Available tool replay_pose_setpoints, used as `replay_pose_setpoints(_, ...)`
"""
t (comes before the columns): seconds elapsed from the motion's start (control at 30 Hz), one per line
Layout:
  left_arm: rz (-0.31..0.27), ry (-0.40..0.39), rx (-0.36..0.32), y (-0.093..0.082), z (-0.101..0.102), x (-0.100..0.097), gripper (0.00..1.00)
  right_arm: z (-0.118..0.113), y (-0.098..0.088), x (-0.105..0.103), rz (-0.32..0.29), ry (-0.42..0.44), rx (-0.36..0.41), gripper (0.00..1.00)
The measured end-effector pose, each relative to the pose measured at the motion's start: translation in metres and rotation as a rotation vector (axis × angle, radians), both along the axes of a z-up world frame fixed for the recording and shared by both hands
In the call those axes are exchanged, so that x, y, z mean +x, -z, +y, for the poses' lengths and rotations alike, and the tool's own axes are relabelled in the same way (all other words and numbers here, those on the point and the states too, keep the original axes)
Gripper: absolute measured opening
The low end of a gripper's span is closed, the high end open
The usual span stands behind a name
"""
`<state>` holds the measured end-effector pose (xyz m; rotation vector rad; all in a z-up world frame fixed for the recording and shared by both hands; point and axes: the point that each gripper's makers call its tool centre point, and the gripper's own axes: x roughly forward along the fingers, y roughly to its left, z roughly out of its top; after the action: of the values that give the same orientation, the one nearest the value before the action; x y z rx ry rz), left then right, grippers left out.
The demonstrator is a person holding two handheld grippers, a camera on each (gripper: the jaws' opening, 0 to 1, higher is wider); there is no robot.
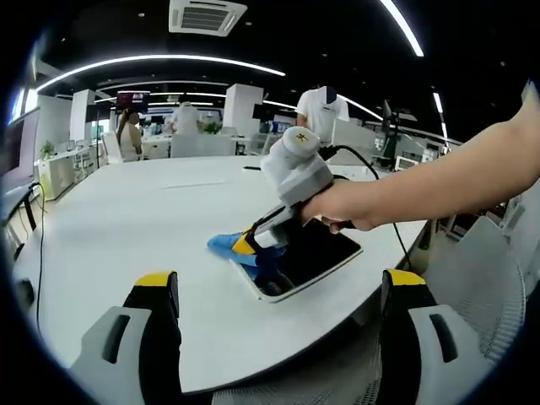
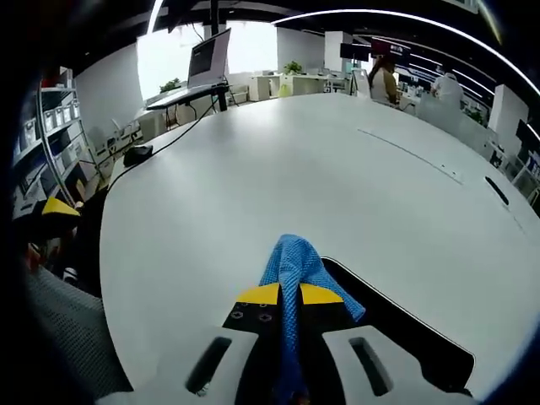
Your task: Wipe the mirror surface with the cleaning cloth until all visible marks leave the cleaned area.
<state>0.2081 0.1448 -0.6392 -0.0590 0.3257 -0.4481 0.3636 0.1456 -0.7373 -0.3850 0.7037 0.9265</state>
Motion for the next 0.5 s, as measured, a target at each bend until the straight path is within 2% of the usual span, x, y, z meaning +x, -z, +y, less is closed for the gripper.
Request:
replay_pose_setpoints(0.13,0.002,-0.001,0.001,0.000,0.000,0.000,0.99,-0.001,-0.001,0.006,0.008,0.037,0.007,0.01)
replay_pose_setpoints(0.5,0.004,-0.002,0.002,0.002,0.001,0.000,0.99,0.001,-0.002,0.021,0.003,0.052,-0.017,0.01)
